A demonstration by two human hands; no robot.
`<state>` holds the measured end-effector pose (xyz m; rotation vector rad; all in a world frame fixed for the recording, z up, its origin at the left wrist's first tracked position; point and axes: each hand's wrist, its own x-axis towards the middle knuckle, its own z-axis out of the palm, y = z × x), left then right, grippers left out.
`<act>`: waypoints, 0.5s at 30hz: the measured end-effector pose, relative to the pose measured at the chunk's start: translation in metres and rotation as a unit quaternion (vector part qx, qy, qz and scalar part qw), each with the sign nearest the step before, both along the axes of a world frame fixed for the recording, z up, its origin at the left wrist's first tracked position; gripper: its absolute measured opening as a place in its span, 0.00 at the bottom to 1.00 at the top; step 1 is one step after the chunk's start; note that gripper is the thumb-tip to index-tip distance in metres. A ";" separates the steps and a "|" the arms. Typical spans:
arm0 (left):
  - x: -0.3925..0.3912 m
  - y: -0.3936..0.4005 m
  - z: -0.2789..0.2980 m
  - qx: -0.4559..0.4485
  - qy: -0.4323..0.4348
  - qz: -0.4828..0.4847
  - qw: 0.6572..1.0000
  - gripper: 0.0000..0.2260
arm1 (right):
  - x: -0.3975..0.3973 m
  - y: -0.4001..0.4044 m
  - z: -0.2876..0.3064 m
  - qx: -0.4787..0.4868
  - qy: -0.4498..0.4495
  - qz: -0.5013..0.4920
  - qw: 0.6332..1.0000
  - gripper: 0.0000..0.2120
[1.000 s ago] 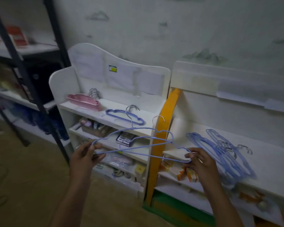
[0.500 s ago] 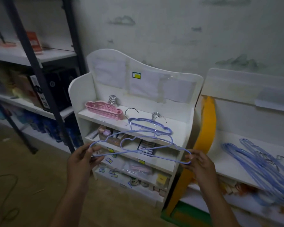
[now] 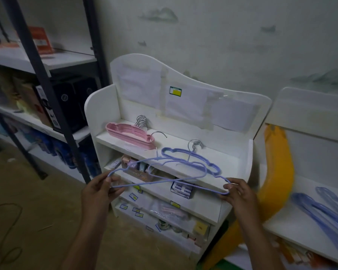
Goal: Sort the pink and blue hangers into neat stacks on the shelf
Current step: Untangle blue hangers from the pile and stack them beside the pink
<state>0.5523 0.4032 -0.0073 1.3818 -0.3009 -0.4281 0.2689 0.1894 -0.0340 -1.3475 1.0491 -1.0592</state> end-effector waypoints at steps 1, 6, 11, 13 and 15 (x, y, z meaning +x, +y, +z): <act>0.005 -0.008 0.001 0.002 0.002 0.003 1.000 0.10 | 0.006 -0.010 -0.002 0.001 0.002 -0.004 1.000 0.06; 0.024 -0.055 0.013 0.002 -0.006 0.004 1.000 0.11 | 0.029 -0.055 -0.001 0.013 -0.007 0.005 1.000 0.05; 0.032 -0.094 0.013 0.001 -0.004 0.009 1.000 0.10 | 0.041 -0.092 -0.005 0.023 -0.029 0.001 0.999 0.05; 0.036 -0.107 0.007 0.010 -0.001 0.013 1.000 0.10 | 0.043 -0.102 -0.012 0.033 -0.033 -0.002 0.999 0.05; 0.039 -0.118 0.002 0.014 0.001 0.009 1.000 0.10 | 0.045 -0.108 -0.019 0.043 -0.037 -0.004 0.998 0.05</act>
